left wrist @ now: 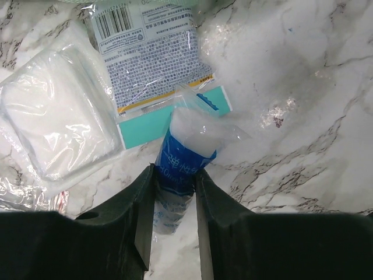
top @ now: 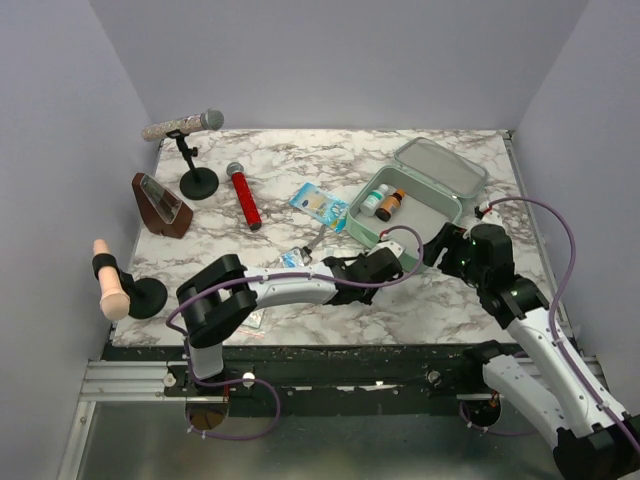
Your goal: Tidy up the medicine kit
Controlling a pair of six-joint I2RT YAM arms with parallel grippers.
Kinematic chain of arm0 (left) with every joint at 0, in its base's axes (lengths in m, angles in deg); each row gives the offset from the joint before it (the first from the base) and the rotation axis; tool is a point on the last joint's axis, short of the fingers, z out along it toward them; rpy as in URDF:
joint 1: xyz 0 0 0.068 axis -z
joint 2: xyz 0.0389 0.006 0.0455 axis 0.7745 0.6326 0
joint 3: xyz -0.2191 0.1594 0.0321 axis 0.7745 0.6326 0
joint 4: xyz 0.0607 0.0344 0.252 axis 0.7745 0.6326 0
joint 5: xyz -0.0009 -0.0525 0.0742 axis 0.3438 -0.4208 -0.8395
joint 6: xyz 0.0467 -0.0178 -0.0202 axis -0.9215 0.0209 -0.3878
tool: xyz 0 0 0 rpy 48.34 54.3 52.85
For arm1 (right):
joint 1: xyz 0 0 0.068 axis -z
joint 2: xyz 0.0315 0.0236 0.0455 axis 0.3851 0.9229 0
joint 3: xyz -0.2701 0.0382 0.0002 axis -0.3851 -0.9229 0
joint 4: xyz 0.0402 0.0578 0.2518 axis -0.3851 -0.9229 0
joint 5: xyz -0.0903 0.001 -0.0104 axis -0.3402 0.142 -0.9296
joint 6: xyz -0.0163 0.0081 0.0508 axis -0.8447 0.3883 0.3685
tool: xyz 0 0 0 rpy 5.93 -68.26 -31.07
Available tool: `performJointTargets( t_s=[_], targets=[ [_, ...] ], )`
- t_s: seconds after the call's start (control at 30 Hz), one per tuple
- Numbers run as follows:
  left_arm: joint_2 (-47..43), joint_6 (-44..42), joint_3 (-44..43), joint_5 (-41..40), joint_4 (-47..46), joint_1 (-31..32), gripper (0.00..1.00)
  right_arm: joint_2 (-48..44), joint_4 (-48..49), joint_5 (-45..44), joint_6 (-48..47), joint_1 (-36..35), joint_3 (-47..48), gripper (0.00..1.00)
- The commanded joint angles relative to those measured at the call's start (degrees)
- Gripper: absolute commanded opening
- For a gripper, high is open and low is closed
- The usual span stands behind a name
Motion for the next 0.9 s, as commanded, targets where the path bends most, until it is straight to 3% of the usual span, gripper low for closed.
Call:
performJointTargets(
  t_s=[0.0, 0.23, 0.33, 0.6, 0.87],
  targets=[
    [-2.79, 1.81, -1.01, 1.37, 2.11, 0.32, 0.33, -1.74, -2.32, -0.69, 0.29, -0.17, -0.59, 0.76],
    [-14.83, 0.58, -1.88, -1.09, 5.71, 0.32, 0.32, -3.32, -3.29, -0.25, 0.38, -0.17, 1.25, 0.77],
    [-13.80, -2.40, -8.88, -3.20, 7.55, 0.05, 0.33, -3.59, -3.55, -0.34, 0.47, -0.17, 2.14, 0.77],
    [2.71, -7.16, -30.86, 2.15, 10.02, -6.70, 0.34, -5.26, -5.40, -1.66, -0.94, -0.17, 2.23, 0.77],
    [25.47, -8.56, -58.55, 7.25, 17.57, -12.60, 0.34, -5.96, -5.84, -2.54, -0.85, -0.17, 2.66, 0.78]
  ],
)
